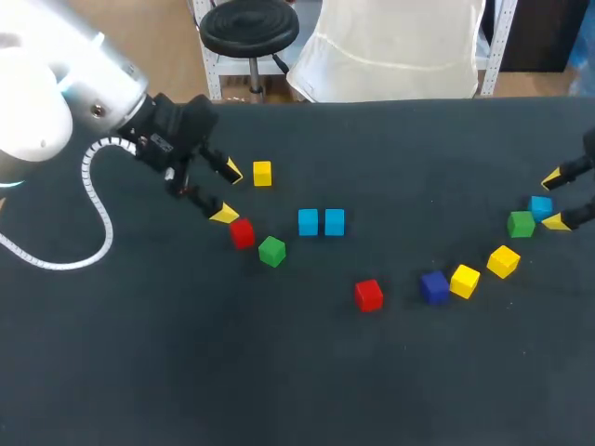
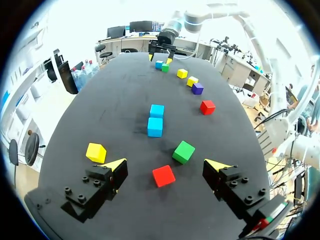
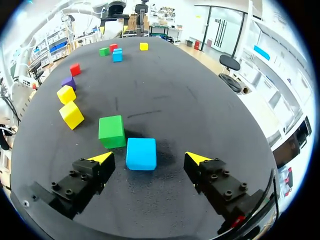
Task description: Place the blue cubes, place green cubes on the blue cubes, place the yellow cubes on the green cubes, then place the red cubes on the yellow cubes, and place purple cube on the red cubes.
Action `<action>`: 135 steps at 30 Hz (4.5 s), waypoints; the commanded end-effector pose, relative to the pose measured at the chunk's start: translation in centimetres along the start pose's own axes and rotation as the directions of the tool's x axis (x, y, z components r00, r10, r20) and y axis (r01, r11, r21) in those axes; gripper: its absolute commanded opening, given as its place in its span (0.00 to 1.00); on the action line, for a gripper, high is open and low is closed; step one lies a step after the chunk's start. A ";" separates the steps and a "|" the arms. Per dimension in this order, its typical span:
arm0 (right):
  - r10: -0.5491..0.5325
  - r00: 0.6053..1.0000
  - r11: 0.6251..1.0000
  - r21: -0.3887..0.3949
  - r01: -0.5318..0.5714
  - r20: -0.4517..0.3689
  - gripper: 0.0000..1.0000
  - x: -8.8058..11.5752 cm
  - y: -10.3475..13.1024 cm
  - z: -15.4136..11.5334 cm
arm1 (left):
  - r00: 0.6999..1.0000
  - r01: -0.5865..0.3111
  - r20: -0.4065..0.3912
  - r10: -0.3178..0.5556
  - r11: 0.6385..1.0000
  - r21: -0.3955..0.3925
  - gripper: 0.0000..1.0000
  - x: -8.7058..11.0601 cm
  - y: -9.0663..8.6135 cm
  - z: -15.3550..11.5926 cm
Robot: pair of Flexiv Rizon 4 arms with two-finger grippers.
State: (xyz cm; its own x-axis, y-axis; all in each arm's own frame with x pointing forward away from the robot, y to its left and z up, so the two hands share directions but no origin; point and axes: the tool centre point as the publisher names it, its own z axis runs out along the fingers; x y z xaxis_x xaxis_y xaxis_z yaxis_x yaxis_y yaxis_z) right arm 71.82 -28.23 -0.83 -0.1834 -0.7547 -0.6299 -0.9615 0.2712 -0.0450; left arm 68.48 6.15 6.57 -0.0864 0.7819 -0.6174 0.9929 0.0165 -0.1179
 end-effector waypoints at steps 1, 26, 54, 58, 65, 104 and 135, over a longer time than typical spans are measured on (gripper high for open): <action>-0.001 1.000 1.000 -0.008 0.001 0.020 0.75 0.0 0.0 0.1 | 1.000 -0.003 0.003 0.003 1.000 -0.001 1.00 0.1 0.0 0.0; -0.033 0.999 0.999 -0.023 0.034 0.024 0.00 -0.7 0.0 -0.8 | 1.000 -0.003 0.003 0.003 1.000 -0.001 1.00 0.1 0.0 0.0; -0.200 0.968 0.971 -0.101 0.217 0.149 0.00 -13.8 1.3 -1.8 | 1.000 -0.003 0.003 0.003 1.000 -0.001 1.00 0.1 0.0 0.0; -0.214 0.969 0.961 -0.149 0.232 0.124 0.00 -14.0 1.3 -2.0 | 1.000 -0.003 0.003 0.003 1.000 -0.001 1.00 0.1 0.0 0.0; -0.214 0.969 0.961 -0.149 0.232 0.124 0.00 -14.0 1.3 -2.0 | 1.000 -0.003 0.003 0.003 1.000 -0.001 1.00 0.1 0.0 0.0; -0.184 0.974 0.981 -0.042 0.191 0.131 0.00 -19.2 8.8 9.7 | 1.000 -0.003 0.003 0.003 1.000 -0.001 1.00 0.1 0.0 0.0; -0.110 0.994 0.990 -0.088 0.109 -0.001 0.00 -21.1 10.6 15.4 | 1.000 -0.003 0.003 0.003 1.000 -0.001 1.00 0.1 0.0 0.0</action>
State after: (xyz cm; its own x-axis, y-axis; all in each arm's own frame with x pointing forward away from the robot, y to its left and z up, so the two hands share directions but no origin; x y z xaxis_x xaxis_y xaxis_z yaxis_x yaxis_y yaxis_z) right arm 68.68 -0.39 0.06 -0.0760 -0.7784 -0.6231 -0.9905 0.1308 -0.0425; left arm 68.48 6.15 6.57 -0.0865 0.7819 -0.6174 0.9929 0.0167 -0.1180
